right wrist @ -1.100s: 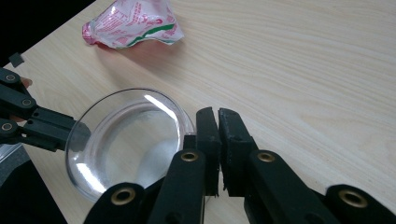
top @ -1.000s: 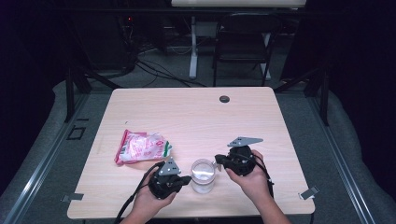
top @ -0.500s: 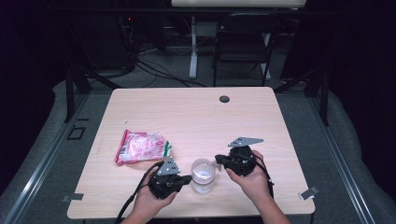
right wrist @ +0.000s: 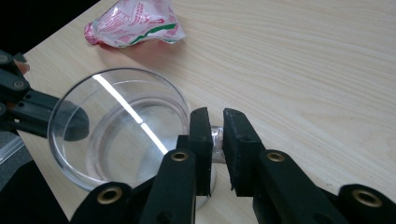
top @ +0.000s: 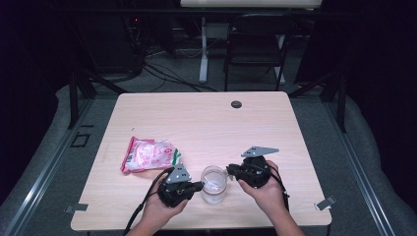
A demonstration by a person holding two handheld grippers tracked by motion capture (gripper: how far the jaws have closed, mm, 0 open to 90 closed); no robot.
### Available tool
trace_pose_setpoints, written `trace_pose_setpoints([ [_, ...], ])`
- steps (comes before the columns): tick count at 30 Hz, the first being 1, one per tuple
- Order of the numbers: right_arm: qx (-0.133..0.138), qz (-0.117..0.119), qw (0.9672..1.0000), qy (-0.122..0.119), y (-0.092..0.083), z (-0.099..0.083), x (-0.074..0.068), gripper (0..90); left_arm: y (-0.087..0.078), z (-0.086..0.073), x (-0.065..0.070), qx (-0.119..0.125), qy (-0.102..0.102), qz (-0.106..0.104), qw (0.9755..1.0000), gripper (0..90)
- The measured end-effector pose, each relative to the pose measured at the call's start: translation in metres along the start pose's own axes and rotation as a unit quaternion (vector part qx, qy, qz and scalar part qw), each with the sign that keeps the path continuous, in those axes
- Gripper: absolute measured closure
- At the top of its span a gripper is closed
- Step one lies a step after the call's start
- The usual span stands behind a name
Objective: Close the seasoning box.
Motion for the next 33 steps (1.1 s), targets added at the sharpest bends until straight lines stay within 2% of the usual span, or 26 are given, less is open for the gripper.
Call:
trace_pose_setpoints([
  [6,0.001,0.004,0.9999,-0.013,-0.006,-0.004,-0.001,74.6,0.000,0.003,-0.003,0.011,-0.008,0.000,0.9999,90.0],
  [12,0.004,0.024,0.9995,-0.021,-0.015,-0.009,-0.004,65.5,0.000,0.005,-0.005,0.015,-0.007,0.004,0.9999,90.0],
  [16,0.006,0.034,0.9991,-0.023,-0.020,-0.011,-0.007,62.6,-0.001,0.007,-0.006,0.019,-0.005,0.006,0.9998,90.0],
  [22,0.000,0.042,0.9983,-0.041,-0.025,-0.014,-0.014,58.3,0.000,0.010,-0.007,0.022,-0.009,0.005,0.9997,89.6],
  [29,0.005,0.042,0.9970,-0.065,-0.028,-0.017,-0.023,51.6,0.001,0.013,-0.007,0.029,-0.010,0.001,0.9995,85.4],
  [33,0.008,0.041,0.9955,-0.085,-0.027,-0.019,-0.027,46.3,0.001,0.014,-0.007,0.033,-0.008,0.006,0.9994,77.4],
])
Point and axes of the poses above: each handheld gripper's, and its own axes: y roughly forward along the jaws, z roughly out of its top, x roughly to its right, the point moved 2 cm from there along y, roughly forward along the jaws, and after that the axes turned 15 degrees about y, right-handed, at the moved point
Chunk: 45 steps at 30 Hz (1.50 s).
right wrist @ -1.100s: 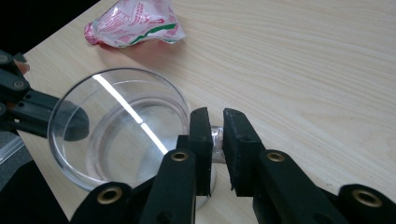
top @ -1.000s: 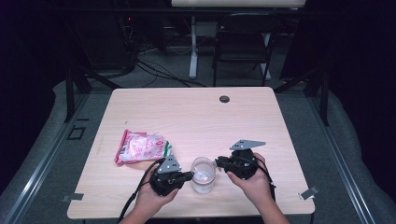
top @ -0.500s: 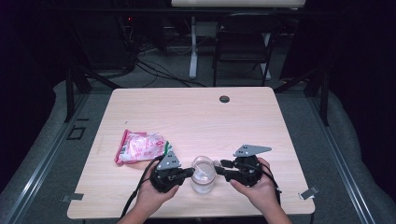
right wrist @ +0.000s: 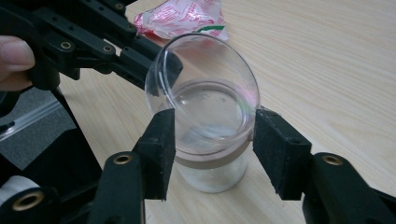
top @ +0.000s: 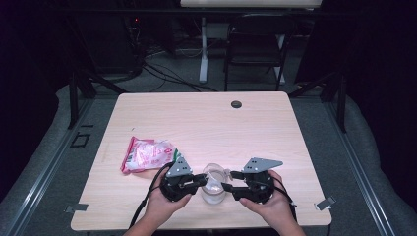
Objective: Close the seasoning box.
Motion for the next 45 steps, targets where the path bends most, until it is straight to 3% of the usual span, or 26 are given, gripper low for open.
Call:
trace_pose_setpoints([
  [7,-0.008,-0.012,0.9994,-0.033,0.005,-0.002,-0.007,43.4,0.000,-0.001,-0.001,0.002,-0.007,0.019,0.9998,62.8],
  [17,-0.017,-0.041,0.9967,-0.069,0.015,-0.005,-0.012,40.9,0.000,-0.002,-0.001,0.007,-0.008,0.028,0.9996,58.4],
  [20,-0.021,-0.043,0.9972,-0.058,0.016,-0.005,-0.011,41.0,0.001,-0.003,-0.002,0.004,-0.007,0.029,0.9995,58.0],
  [28,-0.018,-0.048,0.9971,-0.056,0.015,-0.005,-0.009,44.0,0.004,-0.006,-0.004,0.000,-0.009,0.033,0.9994,57.3],
  [36,-0.006,-0.046,0.9977,-0.049,0.013,-0.004,-0.008,46.5,0.013,-0.012,-0.004,-0.023,-0.010,0.033,0.9991,57.7],
  [45,-0.002,-0.045,0.9979,-0.047,0.011,-0.004,-0.006,48.0,0.016,-0.014,-0.004,-0.024,-0.013,0.031,0.9991,63.1],
])
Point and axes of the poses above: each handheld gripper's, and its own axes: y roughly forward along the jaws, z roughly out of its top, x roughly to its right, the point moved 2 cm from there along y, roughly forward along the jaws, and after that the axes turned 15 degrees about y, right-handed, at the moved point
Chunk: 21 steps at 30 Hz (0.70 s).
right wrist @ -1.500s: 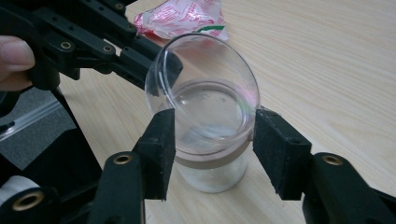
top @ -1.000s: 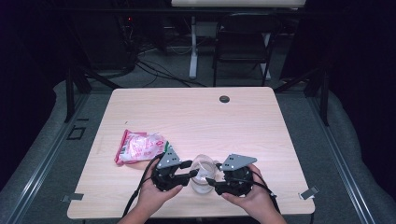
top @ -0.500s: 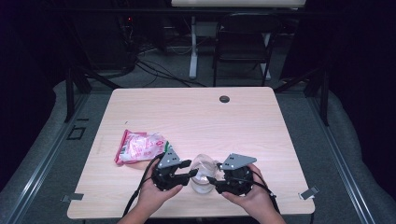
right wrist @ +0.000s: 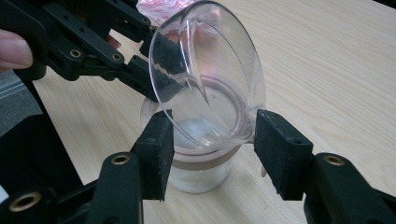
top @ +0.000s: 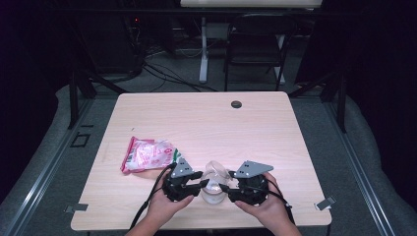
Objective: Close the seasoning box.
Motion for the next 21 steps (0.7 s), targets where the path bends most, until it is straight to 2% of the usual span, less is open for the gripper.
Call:
trace_pose_setpoints([
  [13,0.007,0.000,1.0000,0.006,-0.0021,0.0004,0.0039,52.2,-0.0001,-0.0002,0.0003,0.001,0.005,0.003,1.0000,64.0],
  [21,0.018,-0.003,0.9997,0.013,-0.0063,0.0010,0.0094,59.9,-0.0001,-0.0004,0.0005,0.002,0.003,0.002,1.0000,64.2],
])
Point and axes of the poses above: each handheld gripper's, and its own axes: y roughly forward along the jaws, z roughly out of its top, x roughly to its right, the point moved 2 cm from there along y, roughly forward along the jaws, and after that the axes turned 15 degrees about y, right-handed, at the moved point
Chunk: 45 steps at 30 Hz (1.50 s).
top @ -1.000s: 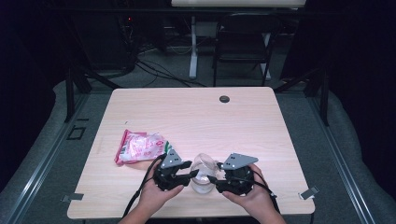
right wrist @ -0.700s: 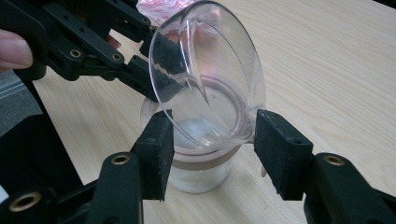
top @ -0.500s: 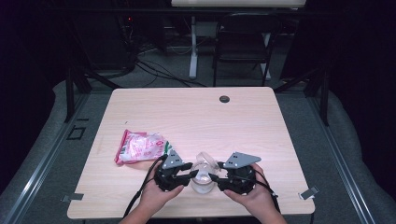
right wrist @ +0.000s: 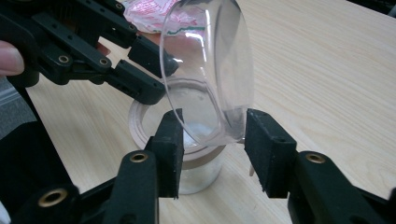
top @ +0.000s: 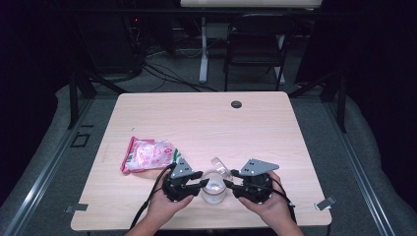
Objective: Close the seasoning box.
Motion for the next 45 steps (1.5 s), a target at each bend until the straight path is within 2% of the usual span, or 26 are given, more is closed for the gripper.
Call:
trace_pose_setpoints([
  [3,0.005,-0.001,1.0000,0.008,-0.002,0.000,0.005,63.2,0.000,0.000,0.000,0.000,0.000,0.000,1.0000,64.2],
  [9,0.016,-0.021,0.9990,0.038,-0.002,-0.002,0.019,68.2,0.000,0.000,0.000,0.000,0.000,0.000,1.0000,64.2],
  [12,0.013,-0.006,0.9981,0.060,0.000,-0.004,0.024,68.3,0.000,0.000,0.000,0.001,0.000,0.000,1.0000,64.2],
  [16,0.007,-0.010,0.9985,0.053,0.004,-0.006,0.022,67.0,0.000,0.000,0.000,0.000,0.000,0.000,1.0000,64.2],
  [22,0.013,-0.007,0.9979,0.063,0.010,-0.007,0.022,65.1,0.001,0.000,0.000,0.003,0.000,0.006,1.0000,64.1],
  [27,0.017,-0.004,0.9971,0.074,0.017,-0.007,0.024,65.1,0.001,-0.001,0.000,0.002,-0.002,0.001,1.0000,63.8],
  [35,0.019,-0.010,0.9975,0.068,0.026,-0.007,0.023,69.5,0.001,-0.001,0.000,0.005,-0.002,0.003,1.0000,63.8],
  [45,0.020,-0.002,0.9967,0.079,0.026,-0.006,0.025,71.0,0.001,-0.002,0.000,0.009,-0.006,0.000,0.9999,62.4],
])
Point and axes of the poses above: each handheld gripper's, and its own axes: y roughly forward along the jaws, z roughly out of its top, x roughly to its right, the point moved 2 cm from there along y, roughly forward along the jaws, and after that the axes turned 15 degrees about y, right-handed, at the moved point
